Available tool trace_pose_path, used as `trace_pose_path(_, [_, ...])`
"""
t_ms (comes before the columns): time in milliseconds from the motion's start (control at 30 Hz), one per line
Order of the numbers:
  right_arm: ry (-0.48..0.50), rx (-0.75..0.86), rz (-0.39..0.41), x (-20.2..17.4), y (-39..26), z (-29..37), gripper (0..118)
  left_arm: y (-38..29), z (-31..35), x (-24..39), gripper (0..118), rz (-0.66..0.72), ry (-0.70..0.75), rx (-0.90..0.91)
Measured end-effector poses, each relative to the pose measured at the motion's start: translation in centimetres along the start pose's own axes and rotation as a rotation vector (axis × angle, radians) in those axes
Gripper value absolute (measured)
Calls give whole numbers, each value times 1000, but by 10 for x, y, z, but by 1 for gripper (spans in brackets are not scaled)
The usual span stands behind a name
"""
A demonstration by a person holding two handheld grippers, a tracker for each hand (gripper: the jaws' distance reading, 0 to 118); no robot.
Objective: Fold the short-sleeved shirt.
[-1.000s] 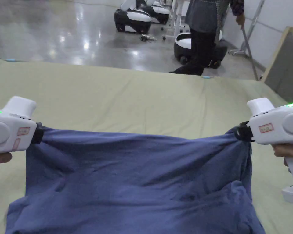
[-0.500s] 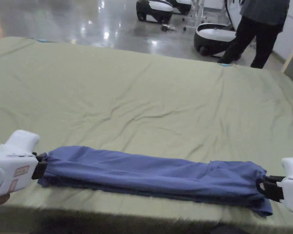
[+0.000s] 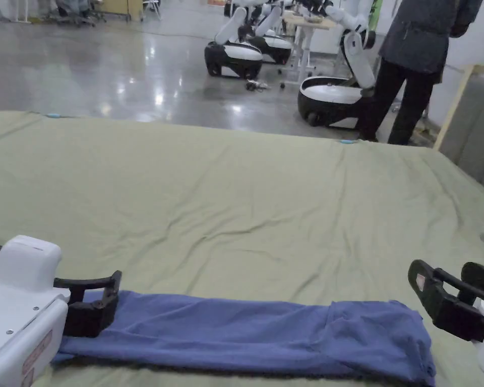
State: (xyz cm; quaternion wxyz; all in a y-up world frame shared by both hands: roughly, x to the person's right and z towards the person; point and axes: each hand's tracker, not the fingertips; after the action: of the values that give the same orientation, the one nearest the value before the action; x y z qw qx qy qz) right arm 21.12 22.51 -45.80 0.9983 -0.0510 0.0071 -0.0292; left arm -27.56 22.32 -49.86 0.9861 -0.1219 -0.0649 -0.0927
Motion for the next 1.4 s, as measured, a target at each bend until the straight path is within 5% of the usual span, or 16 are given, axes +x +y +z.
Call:
trace_pose_path(100, [-53,163,49,-42,-2,20,80,9,17,25,115,-5,76,167])
trace_pose_path(200, [-62,143,65,-63,-18,23,80,4,24,44,114,11,92,205])
trace_pose_path(233, [-56,136,66,-67,-22,23,74,1,24,47,105,23,92,205])
trace_pose_path(300, [-81,107,96,-77,-28,23,25,-3,24,53,54,50,80,177])
trace_pose_path(333, [-114,101,111,-80,-29,23,4,-4,23,54,10,46,64,159])
trace_pose_path(467, [-66,106,109,-85,-22,28,4,-8,23,41,6,41,58,113])
trace_pose_path(767, [18,25,78,-97,-33,39,4,-44,7,-74,6,328,-16,-167])
trace_pose_path(833, [39,-9,33,-104,-41,38,4,-62,-3,-90,7,338,2,-213])
trace_pose_path(867, [40,-19,35,-108,-47,37,4,-70,-8,-98,16,354,-14,-214])
trace_pose_path(900, [49,-34,41,-112,-49,35,4,-72,-10,-99,46,391,-49,-231])
trace_pose_path(933, [57,-49,42,-116,-51,33,4,-77,-14,-106,105,411,-69,-237])
trace_pose_path(967, [66,-69,38,-120,-52,30,4,-84,-21,-115,118,455,-116,-266])
trace_pose_path(1033, [72,-83,36,-126,-53,27,4,-93,-27,-131,118,504,-197,-179])
trace_pose_path(1200, [57,-107,40,-136,-53,16,4,-131,-65,-168,118,760,-508,-441])
trace_pose_path(1367, [46,-125,15,-141,-54,3,4,-214,-137,-171,118,1169,-902,-589])
trace_pose_path(1400, [50,-126,3,-142,-56,1,4,-219,-137,-172,118,1164,-950,-448])
